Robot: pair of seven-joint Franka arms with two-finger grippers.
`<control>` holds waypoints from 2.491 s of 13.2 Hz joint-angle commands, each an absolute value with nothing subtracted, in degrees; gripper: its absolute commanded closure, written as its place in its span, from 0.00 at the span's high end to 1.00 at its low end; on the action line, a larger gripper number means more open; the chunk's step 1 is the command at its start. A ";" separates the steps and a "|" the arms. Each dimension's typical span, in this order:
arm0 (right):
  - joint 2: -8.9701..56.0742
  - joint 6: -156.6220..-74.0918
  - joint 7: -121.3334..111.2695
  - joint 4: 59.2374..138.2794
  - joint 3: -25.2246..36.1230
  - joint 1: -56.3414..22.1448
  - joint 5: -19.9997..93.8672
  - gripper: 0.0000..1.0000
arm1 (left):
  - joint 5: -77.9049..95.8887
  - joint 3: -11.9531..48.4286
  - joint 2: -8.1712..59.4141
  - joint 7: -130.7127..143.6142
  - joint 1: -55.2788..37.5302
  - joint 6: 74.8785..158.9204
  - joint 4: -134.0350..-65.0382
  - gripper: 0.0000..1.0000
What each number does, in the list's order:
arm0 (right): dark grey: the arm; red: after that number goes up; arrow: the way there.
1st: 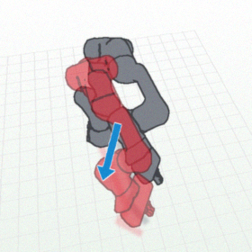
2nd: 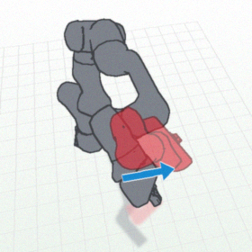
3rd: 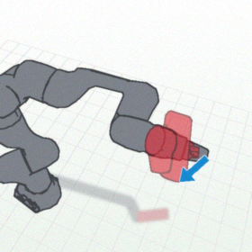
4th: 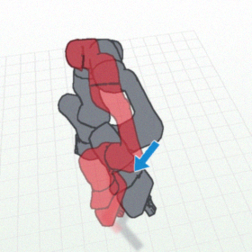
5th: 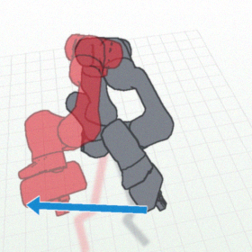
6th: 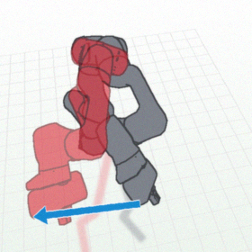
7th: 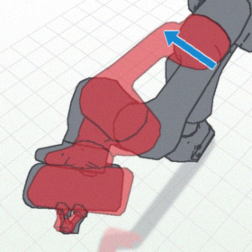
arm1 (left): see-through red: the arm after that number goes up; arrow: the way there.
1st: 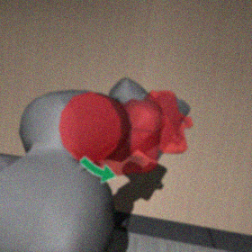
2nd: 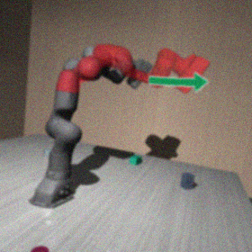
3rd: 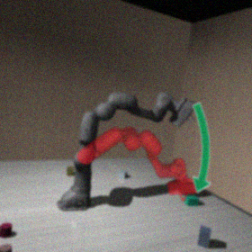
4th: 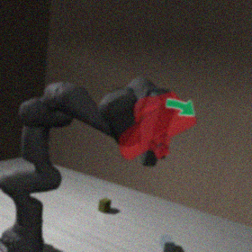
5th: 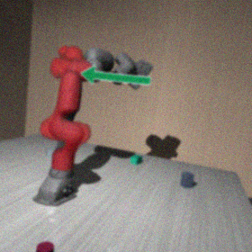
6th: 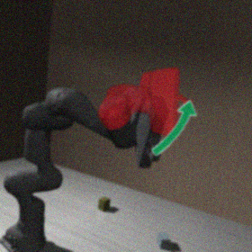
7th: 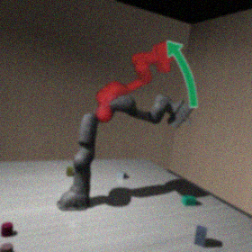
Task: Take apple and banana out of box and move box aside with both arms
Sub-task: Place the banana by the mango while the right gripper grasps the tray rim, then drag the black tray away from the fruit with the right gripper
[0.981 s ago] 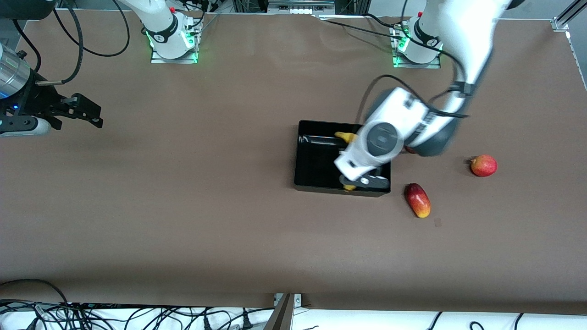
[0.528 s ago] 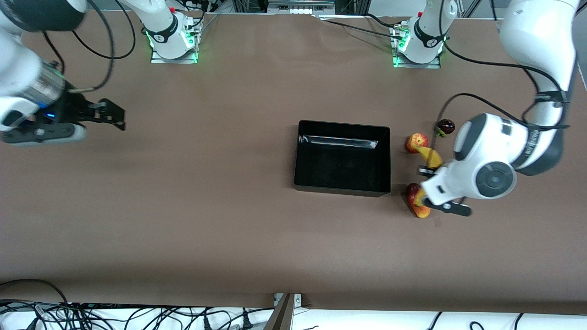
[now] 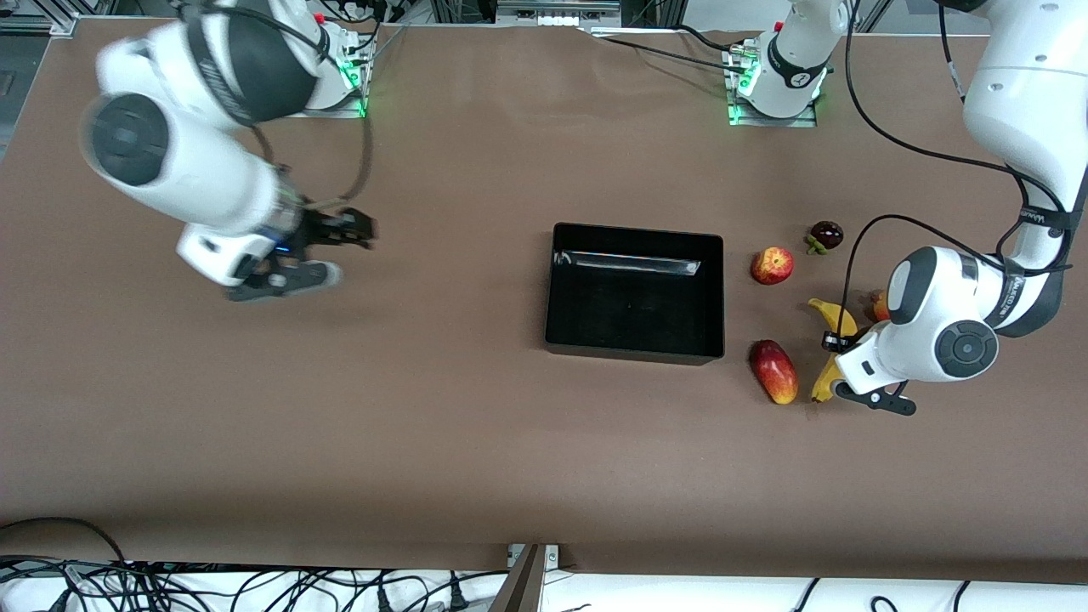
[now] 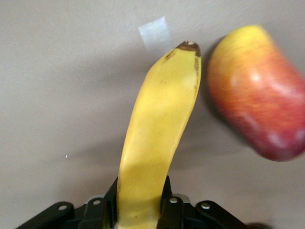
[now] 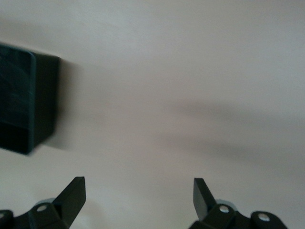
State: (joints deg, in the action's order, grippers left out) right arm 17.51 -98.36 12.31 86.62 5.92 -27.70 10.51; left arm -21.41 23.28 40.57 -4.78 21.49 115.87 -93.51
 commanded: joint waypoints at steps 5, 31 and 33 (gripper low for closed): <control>34.43 -126.60 41.12 85.34 6.15 -45.59 11.87 1.00 | -22.59 23.03 40.52 -6.42 23.64 124.37 -98.70 0.15; 28.92 -113.21 21.58 84.81 11.25 -33.87 11.42 0.00 | -3.27 10.86 12.42 -5.45 8.20 84.18 -78.54 1.00; 27.60 -111.28 12.09 84.90 11.60 -28.68 11.60 0.00 | -2.90 5.12 7.32 -4.75 3.54 90.40 -86.97 1.00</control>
State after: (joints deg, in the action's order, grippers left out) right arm 30.04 -113.15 19.78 84.04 12.43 -32.91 10.30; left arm -4.46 10.72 14.07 -5.56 7.97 84.43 -76.36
